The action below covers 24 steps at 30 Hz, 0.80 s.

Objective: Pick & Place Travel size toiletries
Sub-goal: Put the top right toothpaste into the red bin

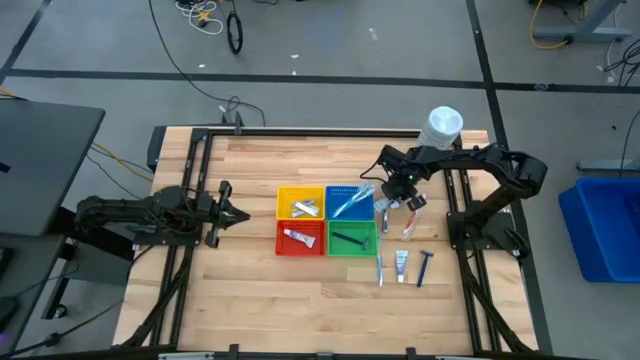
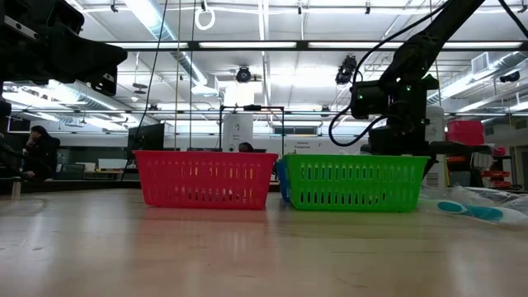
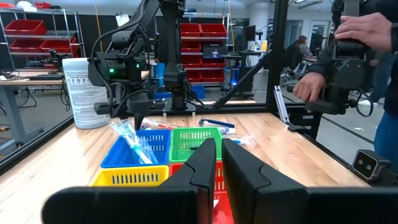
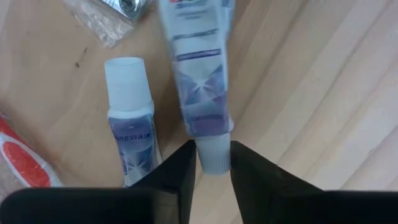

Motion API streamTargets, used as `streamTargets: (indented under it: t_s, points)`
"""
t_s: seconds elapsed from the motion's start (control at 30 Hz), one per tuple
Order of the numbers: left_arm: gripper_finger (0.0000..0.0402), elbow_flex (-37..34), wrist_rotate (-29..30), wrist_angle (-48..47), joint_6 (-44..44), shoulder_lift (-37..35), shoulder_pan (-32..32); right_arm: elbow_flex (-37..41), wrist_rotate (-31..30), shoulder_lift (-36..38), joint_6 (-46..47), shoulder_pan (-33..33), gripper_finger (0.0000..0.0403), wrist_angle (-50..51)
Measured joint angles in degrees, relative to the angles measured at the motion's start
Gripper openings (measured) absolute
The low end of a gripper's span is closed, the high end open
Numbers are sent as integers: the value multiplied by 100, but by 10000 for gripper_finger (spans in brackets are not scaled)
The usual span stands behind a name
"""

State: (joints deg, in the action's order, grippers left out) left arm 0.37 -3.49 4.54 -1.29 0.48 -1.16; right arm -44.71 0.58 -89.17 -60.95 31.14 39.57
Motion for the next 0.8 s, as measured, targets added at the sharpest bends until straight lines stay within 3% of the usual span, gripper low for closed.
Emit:
streamTargets:
  t_s: [0.8]
  points:
    - [32,0,0,-1,0,-1,1,0,-2,108,-168,0,83,134]
